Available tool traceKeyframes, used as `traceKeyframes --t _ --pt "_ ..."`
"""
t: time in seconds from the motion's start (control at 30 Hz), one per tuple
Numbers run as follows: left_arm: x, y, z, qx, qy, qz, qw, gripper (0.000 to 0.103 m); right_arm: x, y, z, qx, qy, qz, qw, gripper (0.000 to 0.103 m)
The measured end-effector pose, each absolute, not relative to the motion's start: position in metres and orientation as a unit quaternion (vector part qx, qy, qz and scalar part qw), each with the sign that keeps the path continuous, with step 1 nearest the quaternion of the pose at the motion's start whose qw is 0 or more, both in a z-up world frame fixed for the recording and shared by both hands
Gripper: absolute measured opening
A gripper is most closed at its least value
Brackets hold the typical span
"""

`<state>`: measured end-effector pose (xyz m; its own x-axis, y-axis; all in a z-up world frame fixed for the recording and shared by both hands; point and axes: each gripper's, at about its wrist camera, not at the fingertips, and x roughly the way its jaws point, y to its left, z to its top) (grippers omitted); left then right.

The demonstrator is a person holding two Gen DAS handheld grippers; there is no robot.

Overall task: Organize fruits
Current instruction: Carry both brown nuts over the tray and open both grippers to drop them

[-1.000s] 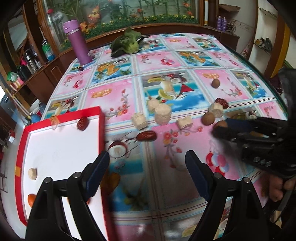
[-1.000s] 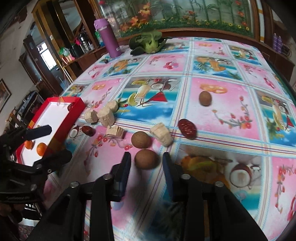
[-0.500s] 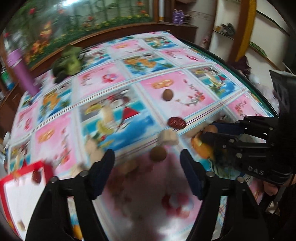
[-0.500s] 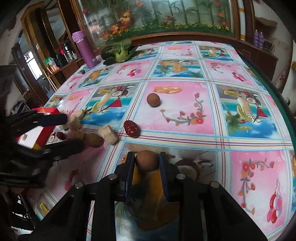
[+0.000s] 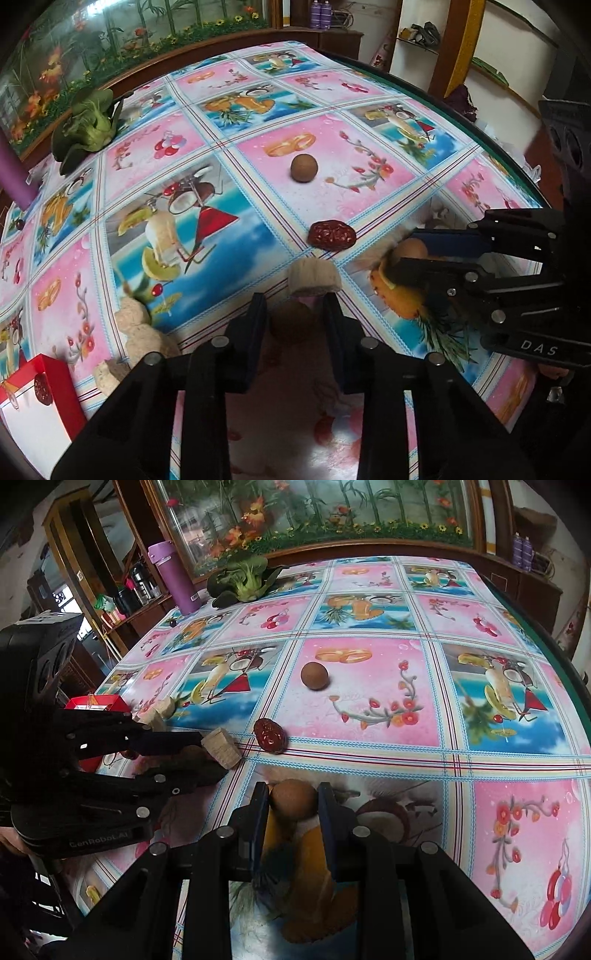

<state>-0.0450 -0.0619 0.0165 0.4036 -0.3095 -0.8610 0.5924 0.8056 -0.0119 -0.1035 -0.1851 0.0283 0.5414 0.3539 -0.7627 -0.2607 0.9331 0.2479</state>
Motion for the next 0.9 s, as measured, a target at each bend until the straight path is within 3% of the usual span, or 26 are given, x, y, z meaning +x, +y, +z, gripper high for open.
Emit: traceKeyframes --t 0.07,0.5,0.9 --pt "-0.047 -0.061 0.017 0.147 0.472 -0.275 0.825 0.024 -0.104 -0.185 0.028 0.052 0.445 0.175 0.877 0.026" --pt "-0.102 -0.028 0.05 0.087 0.434 -0.244 0.863 0.024 -0.115 -0.158 0.042 0.051 0.444 0.19 0.874 0.026" --pt "-0.186 0.14 0.11 -0.023 0.336 -0.071 0.939 0.025 -0.123 -0.022 0.08 0.012 0.427 0.307 0.85 0.025"
